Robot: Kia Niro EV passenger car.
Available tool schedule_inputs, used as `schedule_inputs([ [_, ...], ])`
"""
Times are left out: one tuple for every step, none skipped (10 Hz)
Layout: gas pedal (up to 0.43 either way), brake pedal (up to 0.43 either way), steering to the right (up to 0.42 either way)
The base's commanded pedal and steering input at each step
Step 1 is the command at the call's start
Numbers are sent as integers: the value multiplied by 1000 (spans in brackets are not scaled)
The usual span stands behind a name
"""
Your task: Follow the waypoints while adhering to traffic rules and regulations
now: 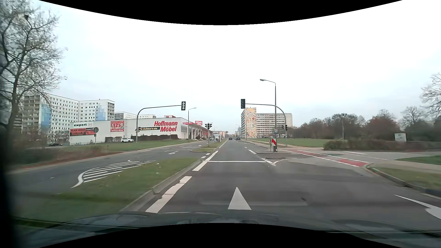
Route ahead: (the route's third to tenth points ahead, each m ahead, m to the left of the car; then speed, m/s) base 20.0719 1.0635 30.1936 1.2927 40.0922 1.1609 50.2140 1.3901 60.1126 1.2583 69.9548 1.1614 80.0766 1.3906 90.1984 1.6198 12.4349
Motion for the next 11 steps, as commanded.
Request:
schedule_inputs([
  [189, 0, -3],
  [189, 0, -2],
  [189, 0, -2],
  [177, 0, -2],
  [177, 0, -1],
  [177, 0, 0],
  [177, 0, 1],
  [177, 0, 4],
  [177, 0, 4],
  [169, 0, 1],
  [169, 0, -2],
])
